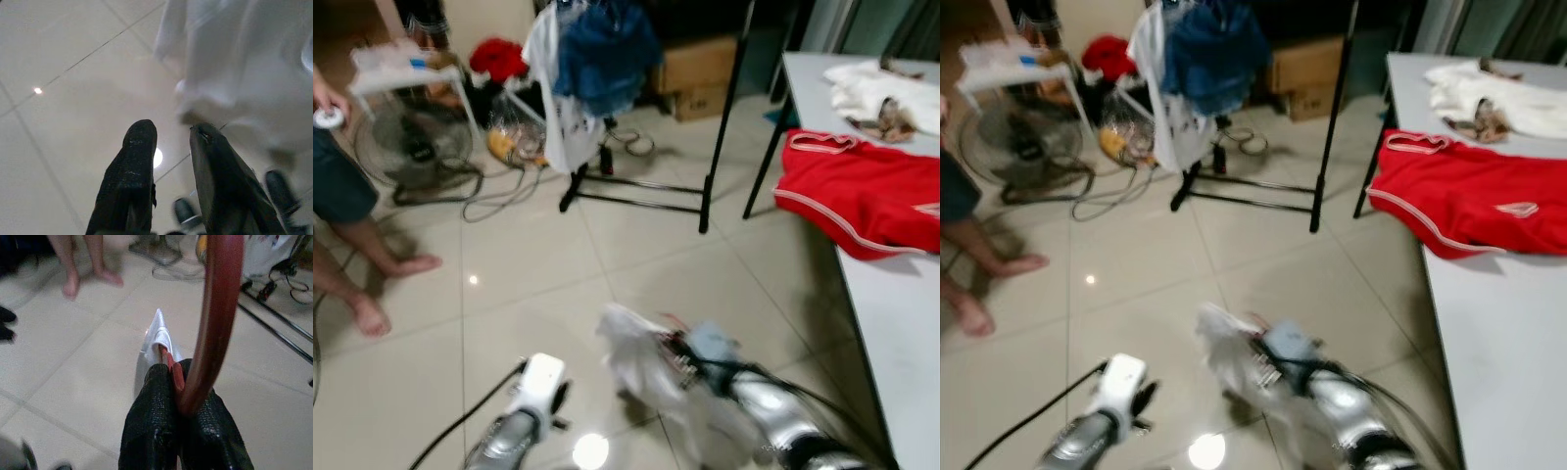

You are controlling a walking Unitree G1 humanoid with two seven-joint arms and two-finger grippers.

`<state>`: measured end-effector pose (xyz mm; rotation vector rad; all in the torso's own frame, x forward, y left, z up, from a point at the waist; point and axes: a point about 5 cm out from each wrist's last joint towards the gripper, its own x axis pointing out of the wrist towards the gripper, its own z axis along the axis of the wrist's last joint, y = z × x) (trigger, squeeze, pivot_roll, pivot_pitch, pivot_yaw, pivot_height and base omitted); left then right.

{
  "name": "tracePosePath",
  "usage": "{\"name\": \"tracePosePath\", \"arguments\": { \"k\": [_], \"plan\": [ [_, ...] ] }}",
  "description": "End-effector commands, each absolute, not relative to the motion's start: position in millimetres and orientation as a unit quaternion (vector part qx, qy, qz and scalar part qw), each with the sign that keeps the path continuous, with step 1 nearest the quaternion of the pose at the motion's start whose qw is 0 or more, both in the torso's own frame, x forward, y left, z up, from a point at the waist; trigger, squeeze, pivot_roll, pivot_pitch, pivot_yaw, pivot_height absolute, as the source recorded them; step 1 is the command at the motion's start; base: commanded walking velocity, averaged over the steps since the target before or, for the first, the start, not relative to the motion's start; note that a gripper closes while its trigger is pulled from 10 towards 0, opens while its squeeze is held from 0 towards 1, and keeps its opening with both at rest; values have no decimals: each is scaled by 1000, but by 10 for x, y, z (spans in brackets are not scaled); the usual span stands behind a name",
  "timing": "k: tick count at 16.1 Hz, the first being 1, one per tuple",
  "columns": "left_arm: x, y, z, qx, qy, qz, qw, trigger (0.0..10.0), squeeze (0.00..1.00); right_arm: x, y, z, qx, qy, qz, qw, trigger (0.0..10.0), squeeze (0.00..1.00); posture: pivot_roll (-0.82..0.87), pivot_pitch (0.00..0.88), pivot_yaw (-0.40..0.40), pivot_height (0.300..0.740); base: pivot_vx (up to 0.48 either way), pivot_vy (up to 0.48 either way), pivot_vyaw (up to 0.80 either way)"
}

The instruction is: Hang hanger

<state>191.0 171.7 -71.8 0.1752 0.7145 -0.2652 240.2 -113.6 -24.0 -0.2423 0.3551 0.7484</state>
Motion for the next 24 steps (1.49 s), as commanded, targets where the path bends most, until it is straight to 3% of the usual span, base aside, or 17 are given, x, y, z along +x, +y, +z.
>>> {"name": "tracePosePath", "arguments": {
  "k": [1,24],
  "plan": [
    [1977,1636,-686,80,336,-134,929,10000,0,2443,-1275,-216,-126,171,345,914,10000,0,-39,0,64,736,326,0,0],
    [1981,1642,-686,82,338,-133,928,10000,0,2464,-1263,-207,-126,171,343,915,10000,0,-32,0,59,736,333,0,0]
  ]
}}
